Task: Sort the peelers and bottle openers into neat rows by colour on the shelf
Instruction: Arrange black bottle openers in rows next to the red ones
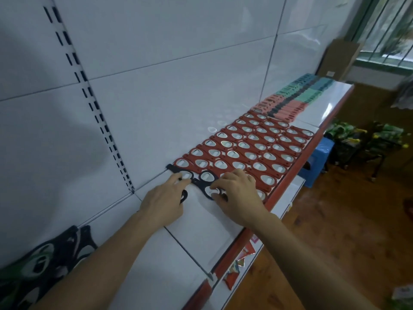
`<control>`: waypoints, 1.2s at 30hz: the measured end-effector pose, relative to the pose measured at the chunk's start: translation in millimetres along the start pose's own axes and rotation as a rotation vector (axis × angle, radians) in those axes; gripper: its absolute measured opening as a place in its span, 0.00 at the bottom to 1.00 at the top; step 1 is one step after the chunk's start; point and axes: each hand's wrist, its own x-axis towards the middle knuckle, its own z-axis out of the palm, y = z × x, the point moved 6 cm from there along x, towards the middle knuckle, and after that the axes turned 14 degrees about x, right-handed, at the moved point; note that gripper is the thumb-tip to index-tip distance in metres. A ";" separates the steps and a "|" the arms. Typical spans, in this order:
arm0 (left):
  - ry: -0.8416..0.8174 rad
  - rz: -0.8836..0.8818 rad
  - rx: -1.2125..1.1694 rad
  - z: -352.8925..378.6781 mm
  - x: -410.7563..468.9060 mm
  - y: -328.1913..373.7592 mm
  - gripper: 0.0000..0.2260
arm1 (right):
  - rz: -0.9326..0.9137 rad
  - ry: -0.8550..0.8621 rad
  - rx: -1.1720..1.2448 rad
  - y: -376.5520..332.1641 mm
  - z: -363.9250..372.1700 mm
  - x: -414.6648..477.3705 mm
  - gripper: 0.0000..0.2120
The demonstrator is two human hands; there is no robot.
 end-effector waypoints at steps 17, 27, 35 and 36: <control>0.473 -0.796 -2.073 -26.4 -54.3 -5.1 0.11 | -0.011 -0.157 0.876 -56.8 40.3 37.3 0.10; 0.478 -1.078 -1.720 0.1 -74.8 -19.9 0.07 | 0.114 0.014 0.649 -21.7 40.8 59.9 0.04; 0.430 -0.954 -2.094 2.2 -52.6 -44.2 0.07 | 0.047 -0.003 0.248 -30.5 65.1 57.0 0.11; 0.422 -0.924 -2.135 3.8 -49.8 -45.8 0.08 | 0.023 0.024 0.189 -30.9 66.1 55.9 0.13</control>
